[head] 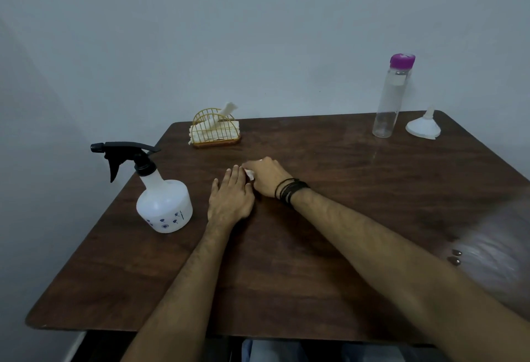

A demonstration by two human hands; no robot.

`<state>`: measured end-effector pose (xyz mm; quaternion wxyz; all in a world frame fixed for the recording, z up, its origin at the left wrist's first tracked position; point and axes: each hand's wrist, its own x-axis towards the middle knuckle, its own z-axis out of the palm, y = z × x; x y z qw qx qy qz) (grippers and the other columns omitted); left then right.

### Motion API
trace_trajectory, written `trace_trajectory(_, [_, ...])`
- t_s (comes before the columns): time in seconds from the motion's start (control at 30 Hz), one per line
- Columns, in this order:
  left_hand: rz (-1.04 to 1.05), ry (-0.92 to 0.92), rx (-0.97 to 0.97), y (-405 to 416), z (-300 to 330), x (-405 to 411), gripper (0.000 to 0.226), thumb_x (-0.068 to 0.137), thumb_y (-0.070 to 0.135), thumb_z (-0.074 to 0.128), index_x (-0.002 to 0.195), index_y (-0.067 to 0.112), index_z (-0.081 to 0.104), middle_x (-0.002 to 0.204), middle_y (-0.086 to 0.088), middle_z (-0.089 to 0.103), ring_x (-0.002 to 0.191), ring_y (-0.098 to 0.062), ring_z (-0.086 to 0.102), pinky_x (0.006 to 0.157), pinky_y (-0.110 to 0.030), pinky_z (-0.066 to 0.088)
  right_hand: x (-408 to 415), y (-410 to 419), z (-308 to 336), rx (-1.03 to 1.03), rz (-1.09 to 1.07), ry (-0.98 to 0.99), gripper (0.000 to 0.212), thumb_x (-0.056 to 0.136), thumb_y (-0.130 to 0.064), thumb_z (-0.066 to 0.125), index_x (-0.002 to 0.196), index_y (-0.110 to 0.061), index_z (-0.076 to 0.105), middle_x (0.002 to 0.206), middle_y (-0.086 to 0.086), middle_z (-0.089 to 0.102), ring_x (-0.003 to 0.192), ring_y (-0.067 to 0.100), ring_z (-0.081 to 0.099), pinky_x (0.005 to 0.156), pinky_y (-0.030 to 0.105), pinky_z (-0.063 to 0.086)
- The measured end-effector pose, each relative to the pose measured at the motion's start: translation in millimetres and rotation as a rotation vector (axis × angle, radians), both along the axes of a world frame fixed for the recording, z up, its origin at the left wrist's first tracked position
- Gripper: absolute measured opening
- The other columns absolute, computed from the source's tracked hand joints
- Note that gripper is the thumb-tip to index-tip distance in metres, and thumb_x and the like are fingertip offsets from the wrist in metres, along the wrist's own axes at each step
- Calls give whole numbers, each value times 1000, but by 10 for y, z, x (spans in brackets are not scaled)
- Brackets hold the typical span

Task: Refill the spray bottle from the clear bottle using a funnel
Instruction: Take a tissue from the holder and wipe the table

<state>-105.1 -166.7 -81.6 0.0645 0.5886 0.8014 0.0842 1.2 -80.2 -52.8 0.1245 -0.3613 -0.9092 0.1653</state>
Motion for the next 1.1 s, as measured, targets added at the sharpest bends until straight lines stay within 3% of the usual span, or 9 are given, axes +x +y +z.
trace_trajectory(0.13, [0,-6,-1,19,-22,-4,61,106,36,18,161,13,4,170,-1,2,156,-16,1,126,-46,2,290,-143,-134,105,142,49,25,83,-2,51,95,-19,64,91,-1,67,89,24,65,69,31,48])
trace_trajectory(0.2, [6,10,-1,25,-26,-3,61,106,36,18,161,14,5,170,-1,2,156,-16,1,125,-46,2,498,-162,-158,116,170,72,22,81,0,49,86,-17,62,85,-6,63,83,17,61,69,31,49])
trace_trajectory(0.37, [13,11,-15,24,9,9,61,106,38,18,161,15,6,169,-1,2,156,-15,1,125,-46,2,679,342,-86,26,-47,38,36,81,-3,49,105,-19,70,115,0,71,109,25,65,96,37,52])
trace_trajectory(0.5, [6,-3,-39,13,40,-1,60,107,40,17,161,17,4,169,0,0,156,-15,0,126,-46,1,842,751,20,1,-206,-81,48,89,-8,49,129,-28,65,140,6,61,127,33,56,107,38,45])
trace_trajectory(0.57, [7,-7,-44,10,34,2,61,107,41,16,161,17,4,169,0,0,156,-15,0,126,-46,1,1003,784,-2,17,-252,-105,48,91,-8,47,131,-29,65,139,9,61,126,36,56,108,39,44])
trace_trajectory(0.73, [26,12,-18,33,2,39,61,106,40,17,161,15,7,169,-1,3,156,-17,2,126,-47,2,1333,170,-60,41,-199,18,27,79,-5,45,89,-17,66,101,5,71,103,32,65,89,41,52])
trace_trajectory(0.9, [38,25,-22,37,10,63,61,106,40,17,161,14,7,169,-2,3,156,-18,2,126,-47,3,1222,-650,-52,70,9,117,33,81,-2,50,98,-19,72,106,-6,72,105,18,63,89,30,50])
trace_trajectory(1.0, [33,22,-24,17,27,55,61,107,40,17,161,15,7,169,-2,3,156,-17,2,126,-47,3,1062,-719,-15,-63,97,151,41,86,2,56,111,-23,77,115,-8,74,107,7,63,96,19,47])
trace_trajectory(1.1, [22,20,-31,10,35,37,61,107,41,17,161,15,7,169,-2,3,156,-17,2,126,-47,3,973,-445,113,-414,-23,368,25,91,-7,67,106,-23,79,106,-5,77,101,7,69,91,25,55])
